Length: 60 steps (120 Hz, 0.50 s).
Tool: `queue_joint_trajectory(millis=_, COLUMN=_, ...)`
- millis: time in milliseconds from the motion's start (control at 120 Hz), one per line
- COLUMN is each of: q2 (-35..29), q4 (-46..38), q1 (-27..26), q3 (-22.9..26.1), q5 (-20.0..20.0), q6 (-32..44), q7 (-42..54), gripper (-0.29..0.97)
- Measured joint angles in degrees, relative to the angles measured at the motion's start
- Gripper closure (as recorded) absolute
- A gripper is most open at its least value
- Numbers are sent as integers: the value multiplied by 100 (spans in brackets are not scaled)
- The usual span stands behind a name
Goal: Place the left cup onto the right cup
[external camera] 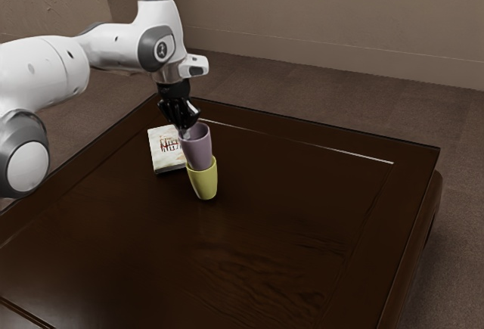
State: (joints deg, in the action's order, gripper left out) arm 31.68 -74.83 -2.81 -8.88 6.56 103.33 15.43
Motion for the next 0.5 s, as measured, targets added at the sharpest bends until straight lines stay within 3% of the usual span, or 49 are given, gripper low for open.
queue_joint_trajectory(millis=142, q2=38, q4=-4, q1=-4, q3=23, q5=12, q6=15, q7=-1, gripper=77)
queue_joint_trajectory(millis=333, q2=3, q4=-16, q1=-9, q3=36, q5=51, q6=22, q7=20, gripper=38)
queue_joint_trajectory(millis=500, q2=-313, q4=-57, q1=-30, q3=36, q5=64, q6=-39, q7=33, gripper=18)
